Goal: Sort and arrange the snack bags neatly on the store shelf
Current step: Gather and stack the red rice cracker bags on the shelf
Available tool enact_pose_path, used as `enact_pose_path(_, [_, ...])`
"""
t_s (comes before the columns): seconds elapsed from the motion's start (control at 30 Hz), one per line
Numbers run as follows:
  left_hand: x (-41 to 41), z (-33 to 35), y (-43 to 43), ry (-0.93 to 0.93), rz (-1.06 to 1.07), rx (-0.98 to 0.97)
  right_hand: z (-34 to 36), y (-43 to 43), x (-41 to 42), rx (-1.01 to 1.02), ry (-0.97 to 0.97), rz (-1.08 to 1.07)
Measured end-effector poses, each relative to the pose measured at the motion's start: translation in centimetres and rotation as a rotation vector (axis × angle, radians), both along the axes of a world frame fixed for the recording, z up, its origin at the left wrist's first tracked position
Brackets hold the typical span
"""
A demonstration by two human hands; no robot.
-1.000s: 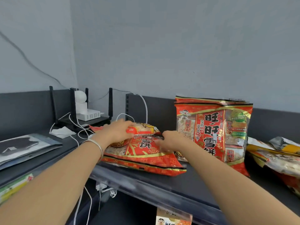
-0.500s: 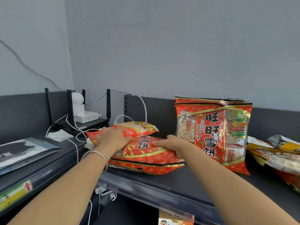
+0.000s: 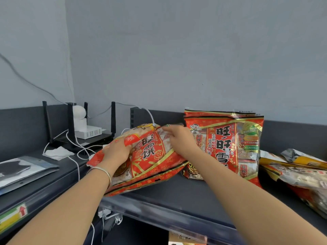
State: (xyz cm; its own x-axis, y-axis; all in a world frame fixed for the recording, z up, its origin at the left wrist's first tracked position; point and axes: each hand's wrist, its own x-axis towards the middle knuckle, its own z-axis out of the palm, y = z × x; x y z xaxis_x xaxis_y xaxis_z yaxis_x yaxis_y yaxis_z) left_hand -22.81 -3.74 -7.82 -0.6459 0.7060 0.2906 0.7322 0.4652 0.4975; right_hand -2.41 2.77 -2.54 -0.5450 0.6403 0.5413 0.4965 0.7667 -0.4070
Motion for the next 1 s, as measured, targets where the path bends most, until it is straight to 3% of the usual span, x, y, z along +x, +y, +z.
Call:
enact_pose_path(0.2, [-0.9, -0.3, 2.2, -0.147, 0.005, 0.039, 2.3, -0.2, 3.7, 0.329, -0.115, -0.086])
enact_pose_path(0.43, [5.7, 1.5, 2.4, -0.046, -0.089, 0.029, 1.9, 0.3, 8.6, 0.387, -0.104, -0.178])
enact_pose_path(0.57, [8.5, 2.4, 2.9, -0.211, -0.120, 0.021, 2.2, 0.8, 11.8, 0.462, -0.079, -0.247])
enact_pose_path(0.63, [10.3, 2.7, 2.9, -0.302, -0.141, 0.109, 2.2, 1.3, 13.5, 0.459, 0.039, -0.269])
enact_pose_path(0.7, [12.7, 3.5, 2.3, -0.582, -0.233, 0.222, 2.2, 1.6, 15.1, 0.386, 0.242, -0.249])
enact_pose_path(0.77, [14.8, 3.9, 2.1, -1.065, -0.406, 0.278, 2.1, 1.3, 16.3, 0.286, 0.430, -0.202])
enact_pose_path(0.8, [15.9, 4.2, 1.8, -1.204, -0.458, 0.303, 2.0, 0.8, 16.8, 0.227, 0.500, -0.172])
enact_pose_path(0.87, [17.5, 4.0, 2.2, -1.204, -0.470, 0.446, 1.4, 0.8, 17.7, 0.017, 0.640, -0.104])
enact_pose_path(0.93, [18.5, 3.6, 2.7, -1.076, -0.394, 0.615, 0.8, 1.3, 18.6, -0.364, 0.792, -0.041])
enact_pose_path(1.0, [19.2, 3.1, 3.1, -0.970, -0.431, 0.653, 0.4, 1.7, 19.7, -0.710, 0.853, -0.029])
